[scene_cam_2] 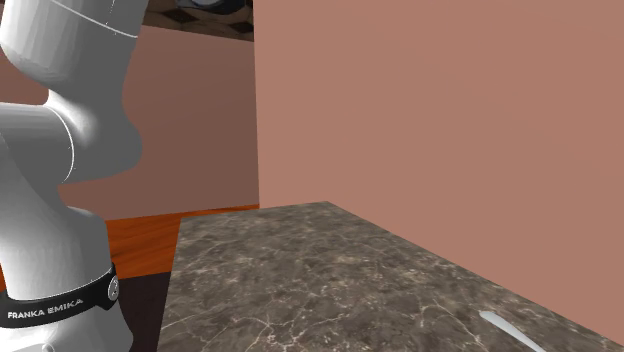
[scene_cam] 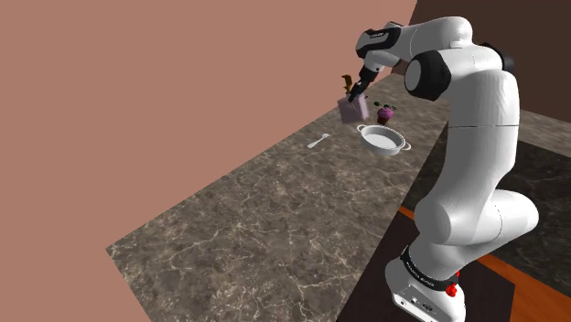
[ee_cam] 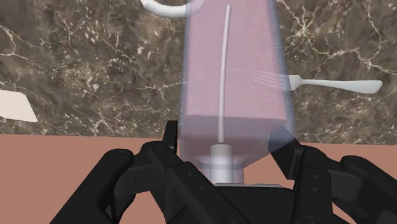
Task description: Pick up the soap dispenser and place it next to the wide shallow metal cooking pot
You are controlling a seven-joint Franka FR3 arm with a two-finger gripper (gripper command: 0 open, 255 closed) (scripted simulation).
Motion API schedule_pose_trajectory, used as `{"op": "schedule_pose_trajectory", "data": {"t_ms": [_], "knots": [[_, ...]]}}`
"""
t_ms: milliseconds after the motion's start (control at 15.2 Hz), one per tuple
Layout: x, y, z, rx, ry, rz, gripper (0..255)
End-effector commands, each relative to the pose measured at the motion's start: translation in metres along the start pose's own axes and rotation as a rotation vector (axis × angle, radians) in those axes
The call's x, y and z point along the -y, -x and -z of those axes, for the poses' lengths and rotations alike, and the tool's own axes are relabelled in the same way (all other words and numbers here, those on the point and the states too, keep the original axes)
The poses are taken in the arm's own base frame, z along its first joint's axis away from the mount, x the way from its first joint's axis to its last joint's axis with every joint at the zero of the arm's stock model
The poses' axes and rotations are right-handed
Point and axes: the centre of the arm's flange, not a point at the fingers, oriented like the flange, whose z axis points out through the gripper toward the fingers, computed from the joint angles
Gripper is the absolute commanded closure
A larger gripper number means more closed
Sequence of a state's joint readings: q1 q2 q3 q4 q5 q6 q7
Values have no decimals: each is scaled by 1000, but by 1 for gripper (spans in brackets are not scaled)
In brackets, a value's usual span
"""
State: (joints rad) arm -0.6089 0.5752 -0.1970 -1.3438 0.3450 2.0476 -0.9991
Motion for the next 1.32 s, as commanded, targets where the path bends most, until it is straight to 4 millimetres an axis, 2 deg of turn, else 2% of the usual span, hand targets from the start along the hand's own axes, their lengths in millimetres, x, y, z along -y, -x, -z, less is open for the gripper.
{"op": "schedule_pose_trajectory", "data": {"t_ms": [0, 924, 1254], "knots": [[0, 4, -10, -1, 1, 0, 255], [-1, 22, -82, -1, 1, 0, 255], [-1, 22, -82, -1, 1, 0, 255]]}}
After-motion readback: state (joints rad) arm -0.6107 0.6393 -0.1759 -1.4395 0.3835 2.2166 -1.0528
